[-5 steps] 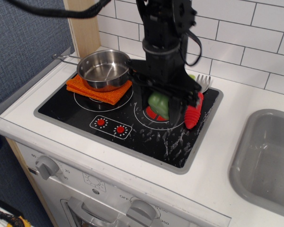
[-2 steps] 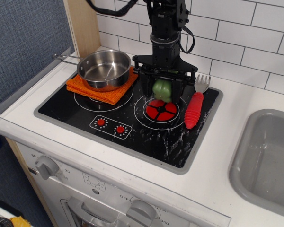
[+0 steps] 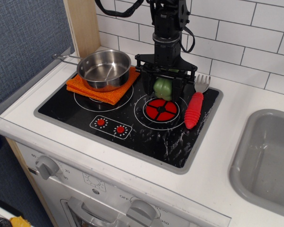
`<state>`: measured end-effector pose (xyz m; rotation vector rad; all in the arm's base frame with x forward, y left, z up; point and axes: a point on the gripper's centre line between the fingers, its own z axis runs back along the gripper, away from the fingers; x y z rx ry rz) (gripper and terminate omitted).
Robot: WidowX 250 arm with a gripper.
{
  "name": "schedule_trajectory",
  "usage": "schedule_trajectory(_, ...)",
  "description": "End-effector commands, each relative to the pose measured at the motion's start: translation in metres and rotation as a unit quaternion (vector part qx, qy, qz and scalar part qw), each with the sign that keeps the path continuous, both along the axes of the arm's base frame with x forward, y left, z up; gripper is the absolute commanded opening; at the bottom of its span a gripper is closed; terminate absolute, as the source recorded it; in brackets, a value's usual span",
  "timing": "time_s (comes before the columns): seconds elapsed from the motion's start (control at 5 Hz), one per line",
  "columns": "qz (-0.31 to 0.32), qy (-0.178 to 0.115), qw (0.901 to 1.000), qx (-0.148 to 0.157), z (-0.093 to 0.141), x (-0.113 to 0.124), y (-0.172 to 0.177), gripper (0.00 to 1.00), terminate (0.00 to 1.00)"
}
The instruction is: Put the pepper to the left of the fork.
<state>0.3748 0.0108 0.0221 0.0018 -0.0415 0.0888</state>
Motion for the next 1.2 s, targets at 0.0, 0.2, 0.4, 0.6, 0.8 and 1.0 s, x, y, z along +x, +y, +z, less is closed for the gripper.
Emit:
schedule_trajectory(0.0,-0.022,-0.041,0.9989,-0.003,0.041,0.008,0.001,1.0,0.0)
schedule_trajectory(0.2,-0.029,-0.07,0.9971,-0.005,0.067,0.01,0.002,1.0,0.0)
schedule_trajectory(0.4,-0.037,-0.084,0.9958,-0.007,0.079,0.002,0.001,1.0,0.0)
schedule_trajectory(0.6,-0.048,-0.075,0.996,0.011,0.078,-0.004,0.003,1.0,0.0)
schedule_trajectory(0.8,-0.048,-0.075,0.996,0.011,0.078,-0.004,0.003,1.0,0.0)
schedule_trajectory(1.0,-0.048,-0.075,0.996,0.011,0.078,-0.004,0.003,1.0,0.0)
